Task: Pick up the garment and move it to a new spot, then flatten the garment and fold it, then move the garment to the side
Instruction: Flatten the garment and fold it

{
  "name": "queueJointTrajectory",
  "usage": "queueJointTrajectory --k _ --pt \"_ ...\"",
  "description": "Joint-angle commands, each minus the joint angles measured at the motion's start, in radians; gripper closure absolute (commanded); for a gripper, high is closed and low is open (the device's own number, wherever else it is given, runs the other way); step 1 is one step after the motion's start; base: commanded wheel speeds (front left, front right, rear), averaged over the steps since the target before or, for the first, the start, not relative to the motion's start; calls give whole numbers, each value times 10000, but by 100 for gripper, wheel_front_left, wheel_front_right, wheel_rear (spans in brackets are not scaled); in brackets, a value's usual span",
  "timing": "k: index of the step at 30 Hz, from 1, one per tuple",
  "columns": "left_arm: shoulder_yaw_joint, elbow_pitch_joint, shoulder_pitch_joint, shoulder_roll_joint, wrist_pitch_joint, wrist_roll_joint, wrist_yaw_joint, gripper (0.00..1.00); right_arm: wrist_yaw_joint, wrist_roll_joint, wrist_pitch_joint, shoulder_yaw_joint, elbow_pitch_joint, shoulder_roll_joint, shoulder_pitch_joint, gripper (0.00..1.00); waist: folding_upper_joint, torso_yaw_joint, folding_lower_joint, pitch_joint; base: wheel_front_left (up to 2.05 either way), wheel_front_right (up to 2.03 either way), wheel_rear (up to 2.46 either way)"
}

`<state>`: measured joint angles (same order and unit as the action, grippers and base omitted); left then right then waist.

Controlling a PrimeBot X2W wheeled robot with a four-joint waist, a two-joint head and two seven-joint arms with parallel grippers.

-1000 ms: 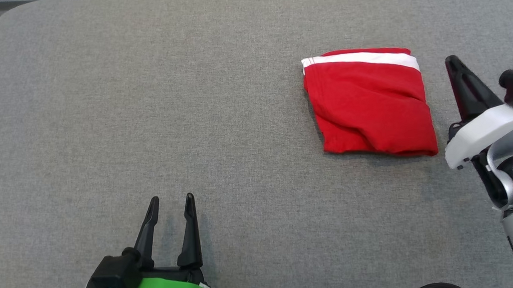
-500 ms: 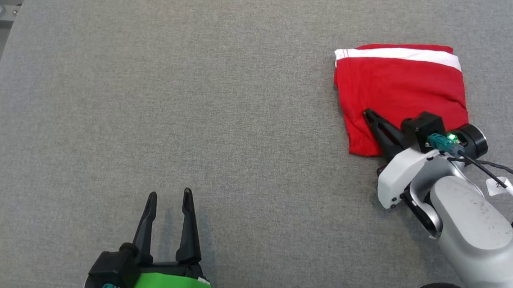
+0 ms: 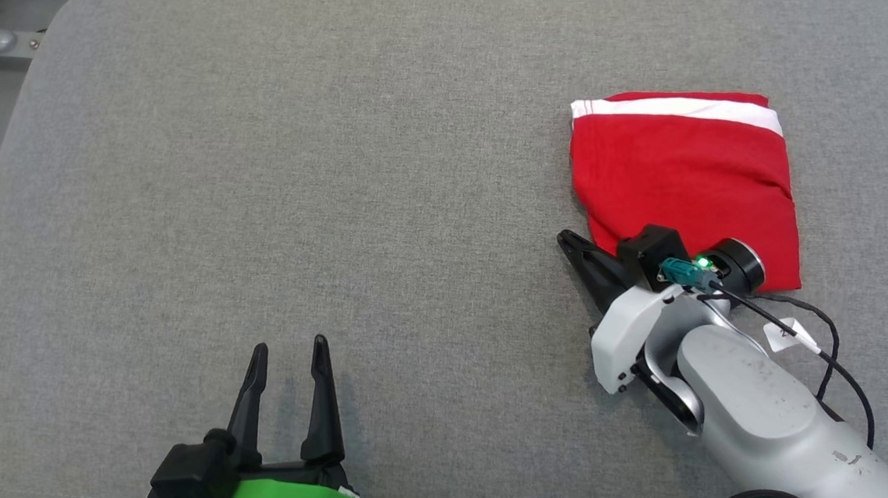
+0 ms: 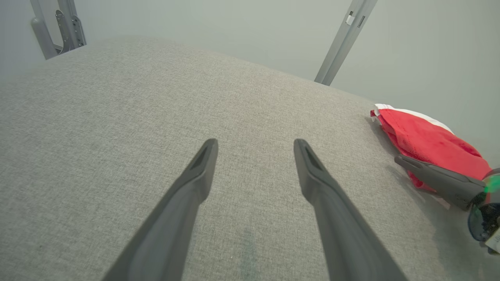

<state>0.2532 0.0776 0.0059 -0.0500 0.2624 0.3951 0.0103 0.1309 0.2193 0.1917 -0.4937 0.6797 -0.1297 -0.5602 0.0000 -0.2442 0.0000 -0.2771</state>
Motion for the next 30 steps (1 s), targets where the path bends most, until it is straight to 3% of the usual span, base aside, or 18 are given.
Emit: queueJointTrajectory --k 1,9,10,12,13,14,15,16,23,30 --pt "-97 29 136 -14 27 -11 66 0 -5 108 147 -93 1 84 -44 100 0 145 0 150 0 0 0" --pt "-681 6 580 -12 26 -344 -69 0 -6 339 665 254 -1599 -202 883 100 0 786 0 970 0 0 0" --pt "-788 17 629 -12 27 -443 -104 0 -6 230 687 491 -1891 -303 1098 95 0 887 0 1077 0 0 0" --pt "-985 70 729 -15 27 -629 -207 0 -6 -5 721 1083 -2512 -436 1644 66 0 1083 0 1291 0 0 0" --pt "-985 70 729 -15 27 -629 -207 0 -6 -5 721 1083 -2512 -436 1644 66 0 1083 0 1291 0 0 0" --pt "-1089 107 769 -12 27 -706 -275 0 -6 -151 731 1450 -2847 -495 1932 54 0 1184 0 1393 0 0 0" --pt "-1202 142 810 -15 27 -773 -330 0 -6 -285 739 1859 -3206 -544 2247 7 0 1280 0 1486 0 0 0" --pt "-1293 179 844 -14 27 -872 -410 0 -6 -418 734 2300 -3573 -574 2539 0 0 1371 0 1563 0 0 0" --pt "-1984 544 895 -20 27 -1335 -831 0 -6 -1501 729 5475 -5341 -159 4905 0 0 1851 0 1986 0 0 0" --pt "-2386 749 1150 -22 27 -1742 -1117 0 -7 -1954 732 6577 -5403 57 6216 0 0 2239 0 2253 0 0 0"
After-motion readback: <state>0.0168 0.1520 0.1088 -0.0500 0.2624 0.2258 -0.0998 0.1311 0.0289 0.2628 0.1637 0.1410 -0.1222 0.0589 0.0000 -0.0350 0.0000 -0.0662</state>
